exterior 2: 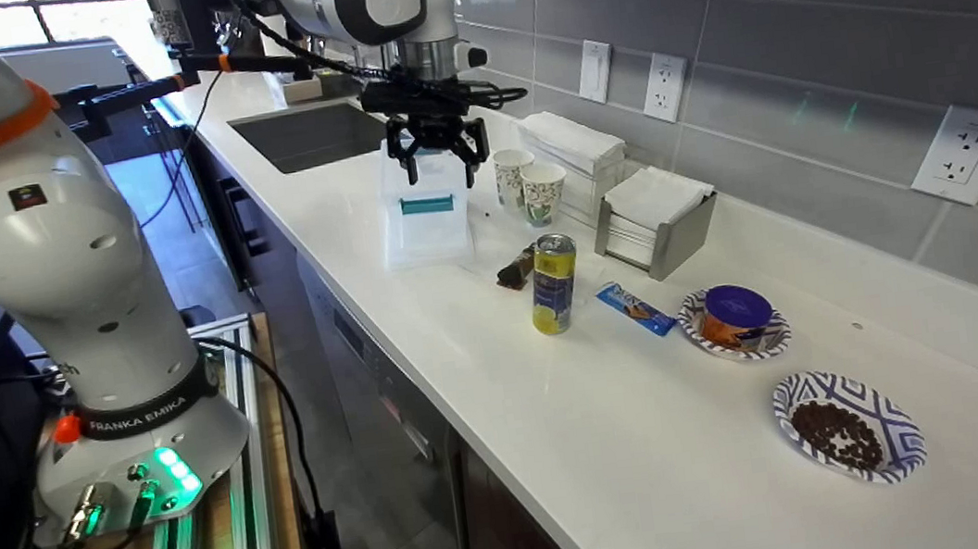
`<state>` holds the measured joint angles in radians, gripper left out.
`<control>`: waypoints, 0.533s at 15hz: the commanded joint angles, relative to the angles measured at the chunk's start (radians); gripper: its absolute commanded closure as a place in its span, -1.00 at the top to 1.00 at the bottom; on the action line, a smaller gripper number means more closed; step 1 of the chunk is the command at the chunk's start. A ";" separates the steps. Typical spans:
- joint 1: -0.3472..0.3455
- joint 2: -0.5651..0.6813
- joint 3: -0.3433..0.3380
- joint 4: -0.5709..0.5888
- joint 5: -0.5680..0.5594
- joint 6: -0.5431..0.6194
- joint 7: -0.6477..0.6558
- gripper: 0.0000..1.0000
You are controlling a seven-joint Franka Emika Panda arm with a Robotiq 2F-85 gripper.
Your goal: Move the clear container to the right.
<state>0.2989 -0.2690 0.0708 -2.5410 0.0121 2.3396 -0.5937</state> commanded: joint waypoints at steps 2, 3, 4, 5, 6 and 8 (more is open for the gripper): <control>0.053 0.120 0.016 0.047 0.083 0.206 -0.210 1.00; 0.063 0.146 0.014 0.056 0.119 0.254 -0.278 1.00; 0.073 0.168 0.012 0.067 0.165 0.286 -0.354 1.00; 0.118 0.194 -0.019 0.078 0.219 0.314 -0.429 1.00; 0.150 0.216 -0.032 0.093 0.280 0.329 -0.502 1.00; 0.201 0.249 -0.047 0.131 0.420 0.306 -0.652 0.91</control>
<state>0.4190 -0.0901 0.0622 -2.4738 0.2641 2.6506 -1.0487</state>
